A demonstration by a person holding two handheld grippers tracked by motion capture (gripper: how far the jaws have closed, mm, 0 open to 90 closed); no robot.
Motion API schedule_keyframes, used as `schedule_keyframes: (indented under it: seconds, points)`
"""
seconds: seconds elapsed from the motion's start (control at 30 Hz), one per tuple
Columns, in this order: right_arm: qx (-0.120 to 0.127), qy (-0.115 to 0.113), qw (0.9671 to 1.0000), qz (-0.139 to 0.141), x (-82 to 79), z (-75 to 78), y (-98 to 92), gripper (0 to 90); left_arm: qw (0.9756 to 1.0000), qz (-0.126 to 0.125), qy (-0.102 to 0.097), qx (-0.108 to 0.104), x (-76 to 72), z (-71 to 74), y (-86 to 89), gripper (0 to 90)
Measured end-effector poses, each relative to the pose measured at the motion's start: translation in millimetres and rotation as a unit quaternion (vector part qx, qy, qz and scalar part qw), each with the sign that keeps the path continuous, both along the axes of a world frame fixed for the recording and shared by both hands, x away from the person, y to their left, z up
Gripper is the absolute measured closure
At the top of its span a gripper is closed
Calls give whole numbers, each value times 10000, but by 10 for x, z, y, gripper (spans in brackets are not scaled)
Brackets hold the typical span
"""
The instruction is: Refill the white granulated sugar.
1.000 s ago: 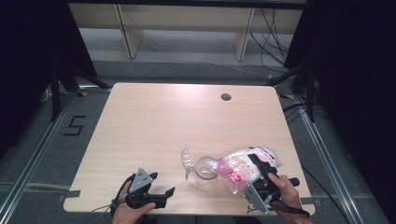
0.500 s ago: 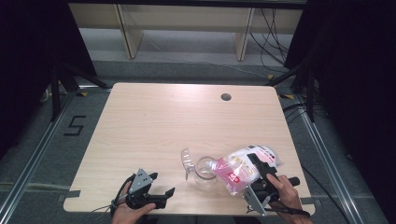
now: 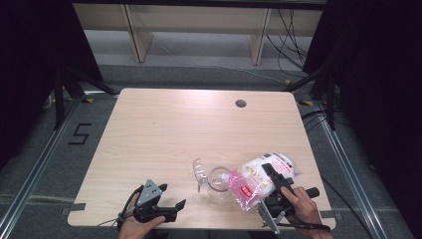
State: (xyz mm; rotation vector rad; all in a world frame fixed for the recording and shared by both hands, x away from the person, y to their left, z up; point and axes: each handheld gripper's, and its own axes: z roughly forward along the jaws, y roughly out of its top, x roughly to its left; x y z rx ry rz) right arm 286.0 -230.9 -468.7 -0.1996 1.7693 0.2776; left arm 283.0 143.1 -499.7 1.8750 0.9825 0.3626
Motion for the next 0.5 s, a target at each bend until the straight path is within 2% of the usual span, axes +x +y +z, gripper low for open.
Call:
schedule_keyframes:
  seconds: [0.03,0.07,0.1,0.13,0.2,0.23,0.27,0.33,0.37,0.4,0.43,0.5]
  points:
    - [-170,-58,9998,53,7,20,7,531,10000,-16,-29,49,-1,6,4,154]
    - [-304,-98,9995,50,2,36,11,531,10000,-37,-23,14,5,5,4,154]
    - [-16,-20,10000,-43,-2,-13,0,532,10000,-14,5,-35,8,-2,-2,154]
    - [-257,-116,9996,53,16,19,9,532,10000,32,26,-89,5,-7,-13,154]
    - [-266,-108,9996,22,12,22,10,533,10000,27,14,-73,1,-9,-12,154]
    - [-205,-129,9997,-45,4,14,11,533,10000,-26,-18,15,5,1,2,154]
    - [-347,-219,9991,66,17,35,24,533,10000,-14,-41,26,6,4,0,154]
    - [-308,-169,9994,39,13,26,32,534,10000,32,15,-78,1,-8,-14,154]
    - [-490,-280,9983,123,19,45,45,535,10000,25,14,-77,2,-8,-12,154]
    - [-482,-236,9985,78,12,31,48,535,10000,26,16,-92,4,-8,-13,154]
    - [-544,-290,9980,110,12,38,54,535,9999,26,15,-103,8,-9,-14,154]
    - [-441,-215,9988,43,4,12,54,536,10000,68,38,-48,0,-4,-16,154]
